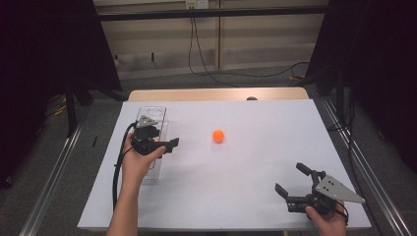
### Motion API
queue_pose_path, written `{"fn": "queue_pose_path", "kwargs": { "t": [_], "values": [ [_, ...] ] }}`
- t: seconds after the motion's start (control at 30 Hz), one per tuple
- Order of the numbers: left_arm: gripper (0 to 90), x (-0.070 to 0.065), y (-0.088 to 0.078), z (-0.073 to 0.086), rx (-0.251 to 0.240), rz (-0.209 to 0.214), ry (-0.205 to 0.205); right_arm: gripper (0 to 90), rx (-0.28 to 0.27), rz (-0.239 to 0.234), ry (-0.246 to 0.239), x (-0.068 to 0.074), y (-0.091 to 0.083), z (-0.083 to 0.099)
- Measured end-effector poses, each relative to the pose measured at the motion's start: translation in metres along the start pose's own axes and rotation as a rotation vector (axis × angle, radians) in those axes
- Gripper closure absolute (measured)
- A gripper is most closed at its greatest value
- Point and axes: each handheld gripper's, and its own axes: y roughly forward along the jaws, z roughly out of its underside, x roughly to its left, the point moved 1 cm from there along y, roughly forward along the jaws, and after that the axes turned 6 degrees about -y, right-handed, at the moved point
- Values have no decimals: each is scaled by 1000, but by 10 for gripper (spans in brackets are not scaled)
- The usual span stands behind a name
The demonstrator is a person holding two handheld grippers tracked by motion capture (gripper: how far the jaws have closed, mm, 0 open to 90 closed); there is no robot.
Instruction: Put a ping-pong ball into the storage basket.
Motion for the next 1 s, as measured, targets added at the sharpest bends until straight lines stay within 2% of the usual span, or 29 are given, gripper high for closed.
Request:
{"fn": "queue_pose_path", "kwargs": {
  "t": [0.07, 0.13, 0.4, 0.5, 0.63, 1.0],
  "values": [
    [170, -2, 1, 0, -6, 8, -10, 14, 0, 0, 1, 0, 0, 0],
    [167, -2, 1, 0, 5, 7, 5, 14, 1, 1, 1, 0, 0, 0],
    [153, -7, 5, 0, -6, 26, -1, 14, 3, -2, -3, 0, 0, 0],
    [146, -7, 5, -1, 1, 31, 15, 14, 3, -2, -4, 0, 0, 0],
    [137, -11, 6, -1, -7, 35, 3, 14, 2, -1, -2, 0, 0, 0],
    [128, -17, 10, 0, -5, 56, 17, 13, 1, -4, -3, 0, 1, -1]
  ]
}}
